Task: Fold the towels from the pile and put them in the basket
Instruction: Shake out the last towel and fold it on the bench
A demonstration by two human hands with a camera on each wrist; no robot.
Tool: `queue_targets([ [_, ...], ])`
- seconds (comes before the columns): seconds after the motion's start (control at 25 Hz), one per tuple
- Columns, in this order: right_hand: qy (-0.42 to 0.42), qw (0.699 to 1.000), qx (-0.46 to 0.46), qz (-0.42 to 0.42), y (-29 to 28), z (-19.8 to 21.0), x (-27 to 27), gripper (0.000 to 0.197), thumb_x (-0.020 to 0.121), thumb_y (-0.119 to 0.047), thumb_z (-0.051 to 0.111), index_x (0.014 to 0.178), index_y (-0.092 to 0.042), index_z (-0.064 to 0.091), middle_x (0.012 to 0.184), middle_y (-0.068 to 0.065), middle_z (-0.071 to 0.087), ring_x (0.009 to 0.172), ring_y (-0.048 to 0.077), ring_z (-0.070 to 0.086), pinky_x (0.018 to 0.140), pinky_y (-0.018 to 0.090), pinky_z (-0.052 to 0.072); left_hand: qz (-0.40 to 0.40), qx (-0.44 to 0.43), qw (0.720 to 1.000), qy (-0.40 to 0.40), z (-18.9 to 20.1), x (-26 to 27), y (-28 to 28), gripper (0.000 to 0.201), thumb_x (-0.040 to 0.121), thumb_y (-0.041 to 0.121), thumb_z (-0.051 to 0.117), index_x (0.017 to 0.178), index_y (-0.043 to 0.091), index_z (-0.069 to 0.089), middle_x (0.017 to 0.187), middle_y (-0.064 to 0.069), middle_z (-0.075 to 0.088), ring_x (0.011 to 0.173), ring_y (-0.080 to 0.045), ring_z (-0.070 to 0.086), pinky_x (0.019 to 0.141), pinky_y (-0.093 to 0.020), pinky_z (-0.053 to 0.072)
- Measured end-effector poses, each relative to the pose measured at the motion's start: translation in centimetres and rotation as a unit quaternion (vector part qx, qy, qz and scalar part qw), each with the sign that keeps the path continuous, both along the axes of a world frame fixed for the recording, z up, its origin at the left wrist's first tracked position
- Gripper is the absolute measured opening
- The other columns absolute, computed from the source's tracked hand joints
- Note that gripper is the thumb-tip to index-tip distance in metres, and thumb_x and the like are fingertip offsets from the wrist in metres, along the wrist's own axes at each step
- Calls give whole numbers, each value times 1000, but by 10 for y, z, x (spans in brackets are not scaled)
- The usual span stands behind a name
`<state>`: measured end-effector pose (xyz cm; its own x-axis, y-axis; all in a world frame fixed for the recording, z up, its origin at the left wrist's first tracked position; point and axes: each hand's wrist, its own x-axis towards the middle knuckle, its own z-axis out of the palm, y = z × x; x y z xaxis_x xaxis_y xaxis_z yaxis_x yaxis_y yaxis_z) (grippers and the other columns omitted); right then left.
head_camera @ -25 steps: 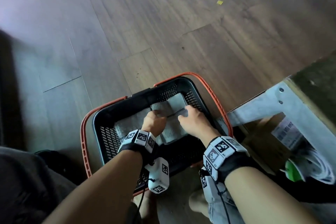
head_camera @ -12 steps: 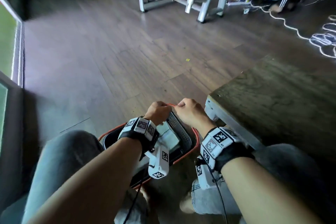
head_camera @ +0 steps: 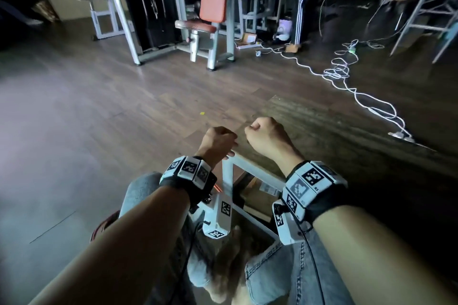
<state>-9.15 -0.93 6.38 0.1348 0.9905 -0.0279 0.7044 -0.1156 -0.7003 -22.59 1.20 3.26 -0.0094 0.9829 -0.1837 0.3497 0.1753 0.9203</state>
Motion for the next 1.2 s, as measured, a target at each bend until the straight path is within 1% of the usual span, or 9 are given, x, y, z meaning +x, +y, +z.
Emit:
queue_targets([
  [0.24,-25,996,-15,-86,-22,-6,47,24,89,-38,52,82,-18,63,83,-1,65,80,25,61,73,30,47,-106,8,994,-16,7,57,-11,25,93,6,45,105,-5,64,72,-10,65,52,-23,54,43,-20,41],
  [0.48,-24,982,-66,-175,-62,-29,126,26,88,-38,52,95,-17,66,93,4,66,83,23,62,67,27,42,-264,-16,964,32,-13,136,-3,17,93,14,53,94,3,65,71,-6,67,55,-25,58,55,-27,46],
  [0.64,53,964,-74,-251,-124,-42,203,16,93,-29,53,94,-17,64,90,4,63,83,20,60,70,30,46,-416,21,897,146,-26,225,-18,22,95,14,53,107,0,66,97,-15,68,77,-29,66,61,-27,50],
  [0.72,48,951,-83,-293,-159,-55,247,28,97,-27,53,109,-5,65,92,4,58,86,20,54,72,28,41,-485,51,858,162,-37,274,-41,31,96,13,54,123,-2,58,116,-14,62,105,-29,61,80,-30,48],
  [0.8,10,939,-103,-328,-190,-69,285,34,96,-29,54,116,-3,64,98,3,54,91,19,49,79,28,39,-558,80,804,190,-51,318,-68,31,97,14,53,125,2,57,118,-11,59,111,-23,56,89,-33,44],
  [0.88,1,921,-115,-372,-218,-86,317,25,93,-28,56,99,-6,66,92,4,57,86,20,52,79,31,41,-585,104,768,238,-67,356,-93,29,91,21,54,117,12,61,119,-10,60,109,-26,57,87,-35,48],
  [1.0,-32,899,-117,-422,-246,-96,353,25,83,-18,57,61,-13,47,67,4,52,61,18,49,61,30,37,-596,156,726,304,-82,392,-119,37,81,31,55,116,23,55,137,-12,44,129,-34,38,104,-47,38],
  [1.08,-37,889,-138,-435,-257,-99,378,16,79,-24,55,68,-15,48,83,8,55,71,22,53,59,28,37,-596,174,716,318,-90,409,-130,43,83,30,60,123,25,47,138,-11,34,130,-35,32,104,-46,34],
  [1.2,-63,870,-136,-469,-266,-113,411,34,85,-28,57,117,-19,51,148,8,28,131,33,34,101,44,39,-580,211,712,336,-98,427,-135,50,85,32,61,129,24,40,134,-12,32,125,-34,35,101,-46,33],
])
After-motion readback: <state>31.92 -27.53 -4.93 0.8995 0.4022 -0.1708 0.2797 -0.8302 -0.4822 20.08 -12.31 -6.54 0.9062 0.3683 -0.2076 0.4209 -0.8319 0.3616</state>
